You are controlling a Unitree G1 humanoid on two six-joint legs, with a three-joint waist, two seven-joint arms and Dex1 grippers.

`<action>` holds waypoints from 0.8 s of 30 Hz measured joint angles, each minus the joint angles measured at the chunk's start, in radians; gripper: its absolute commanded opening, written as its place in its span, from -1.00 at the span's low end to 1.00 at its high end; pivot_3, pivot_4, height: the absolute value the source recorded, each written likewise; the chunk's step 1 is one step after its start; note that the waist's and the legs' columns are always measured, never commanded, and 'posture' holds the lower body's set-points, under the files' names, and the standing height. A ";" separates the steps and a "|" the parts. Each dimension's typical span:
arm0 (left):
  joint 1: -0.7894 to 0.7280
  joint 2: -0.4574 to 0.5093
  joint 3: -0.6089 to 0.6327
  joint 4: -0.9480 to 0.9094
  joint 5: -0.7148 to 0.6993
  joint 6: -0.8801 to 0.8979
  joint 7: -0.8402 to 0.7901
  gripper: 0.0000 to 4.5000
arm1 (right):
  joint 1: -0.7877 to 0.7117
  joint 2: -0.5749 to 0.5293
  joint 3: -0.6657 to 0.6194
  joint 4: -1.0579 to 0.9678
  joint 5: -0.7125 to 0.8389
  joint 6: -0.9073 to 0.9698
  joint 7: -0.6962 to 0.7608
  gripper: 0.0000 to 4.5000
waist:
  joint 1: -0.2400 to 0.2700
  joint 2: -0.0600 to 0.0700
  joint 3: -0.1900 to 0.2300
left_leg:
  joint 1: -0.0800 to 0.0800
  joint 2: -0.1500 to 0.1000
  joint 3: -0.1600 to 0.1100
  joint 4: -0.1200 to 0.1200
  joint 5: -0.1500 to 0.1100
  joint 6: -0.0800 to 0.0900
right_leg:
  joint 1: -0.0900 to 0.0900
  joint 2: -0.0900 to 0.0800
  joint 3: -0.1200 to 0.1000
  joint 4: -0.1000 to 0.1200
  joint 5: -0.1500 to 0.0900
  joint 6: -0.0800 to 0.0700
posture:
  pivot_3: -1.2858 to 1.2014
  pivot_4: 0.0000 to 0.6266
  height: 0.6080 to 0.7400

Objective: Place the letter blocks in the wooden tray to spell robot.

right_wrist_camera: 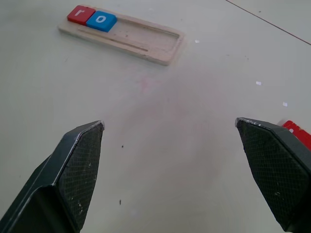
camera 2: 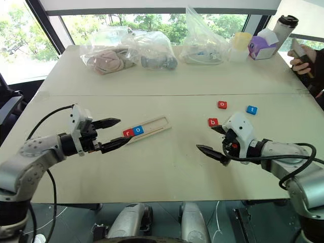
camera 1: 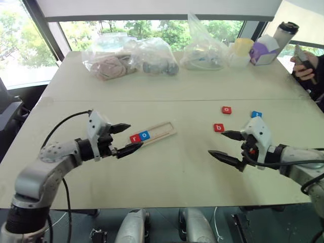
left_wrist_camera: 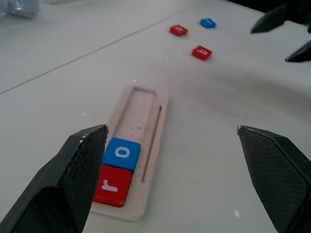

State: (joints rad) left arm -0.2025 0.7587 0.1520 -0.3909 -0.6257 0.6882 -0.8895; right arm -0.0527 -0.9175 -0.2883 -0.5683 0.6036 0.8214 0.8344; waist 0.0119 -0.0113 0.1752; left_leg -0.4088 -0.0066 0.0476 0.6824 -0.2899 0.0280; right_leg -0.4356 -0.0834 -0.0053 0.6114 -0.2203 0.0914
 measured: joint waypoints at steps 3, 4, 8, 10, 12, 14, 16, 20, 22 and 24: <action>-0.031 0.036 0.007 0.036 -0.012 -0.002 -0.053 1.00 | -0.015 -0.040 -0.009 0.051 -0.010 -0.043 0.045 0.98 | 0.001 0.000 0.000 | 0.000 0.000 0.000 0.001 0.000 0.000 | 0.001 -0.003 0.000 0.000 0.000 0.000 | 0.03 -0.52 1.00; -0.038 0.045 0.008 0.036 -0.017 -0.002 -0.066 1.00 | -0.021 -0.047 -0.009 0.068 -0.014 -0.056 0.055 0.98 | 0.000 0.000 0.000 | 0.000 0.000 0.000 0.001 0.000 0.000 | 0.001 -0.003 0.000 0.000 0.000 0.000 | 0.03 -0.52 1.00; -0.059 0.048 0.008 0.036 -0.032 0.002 -0.077 1.00 | -0.049 -0.055 0.000 0.108 -0.032 -0.088 0.076 0.98 | 0.000 0.000 0.000 | 0.000 0.000 0.000 0.000 0.000 0.000 | 0.000 -0.003 0.000 -0.001 0.000 0.000 | 0.03 -0.52 1.00; -0.063 0.058 0.009 0.037 -0.032 0.002 -0.082 1.00 | -0.061 -0.058 0.003 0.115 -0.034 -0.097 0.081 0.98 | 0.000 0.000 0.000 | 0.000 0.000 0.000 0.000 0.000 0.000 | 0.000 -0.003 0.001 0.000 0.000 0.000 | 0.03 -0.52 1.00; -0.069 0.066 0.011 0.041 -0.033 0.002 -0.086 1.00 | -0.078 -0.065 0.012 0.128 -0.041 -0.104 0.089 0.98 | -0.001 0.000 0.000 | 0.000 0.000 0.000 0.000 0.000 0.000 | 0.000 -0.004 0.001 0.000 0.000 0.000 | 0.03 -0.52 1.00; -0.068 0.066 0.011 0.045 -0.033 0.002 -0.090 1.00 | -0.098 -0.071 0.020 0.139 -0.043 -0.109 0.096 0.98 | -0.001 0.000 0.000 | 0.000 0.000 0.000 0.000 0.000 0.000 | 0.000 -0.004 0.001 0.000 0.000 0.000 | 0.03 -0.52 1.00; -0.062 0.068 0.011 0.045 -0.031 0.001 -0.093 1.00 | -0.110 -0.076 0.034 0.141 -0.050 -0.113 0.099 0.98 | -0.001 0.000 0.000 | 0.000 0.000 0.000 0.000 0.000 0.000 | 0.000 -0.004 0.001 0.000 0.000 0.000 | 0.03 -0.52 1.00; -0.052 0.082 0.011 0.055 -0.027 -0.001 -0.104 1.00 | -0.145 -0.077 0.067 0.144 -0.053 -0.111 0.102 0.98 | -0.001 0.000 0.000 | 0.000 0.000 0.000 0.000 0.000 0.000 | 0.000 -0.005 0.001 0.000 0.000 0.000 | 0.03 -0.52 1.00; -0.051 0.087 0.011 0.059 -0.021 -0.005 -0.110 1.00 | -0.166 -0.077 0.077 0.145 -0.053 -0.112 0.104 0.98 | -0.001 0.000 0.000 | 0.000 0.000 0.000 0.000 0.000 0.000 | 0.000 -0.005 0.001 0.000 0.000 0.000 | 0.03 -0.52 1.00; -0.046 0.091 0.011 0.059 -0.017 -0.009 -0.112 1.00 | -0.172 -0.077 0.084 0.145 -0.053 -0.112 0.108 0.98 | 0.000 0.000 0.000 | 0.000 0.000 0.000 0.000 0.000 0.000 | 0.000 -0.006 0.002 0.000 0.000 0.000 | 0.03 -0.52 1.00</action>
State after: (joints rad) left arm -0.2489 0.8496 0.1635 -0.3322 -0.6428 0.6796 -1.0017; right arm -0.2242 -0.9944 -0.2045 -0.4234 0.5506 0.7095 0.9427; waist 0.0121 -0.0113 0.1756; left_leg -0.4088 -0.0066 0.0476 0.6823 -0.2901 0.0277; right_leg -0.4359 -0.0890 -0.0038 0.6111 -0.2201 0.0912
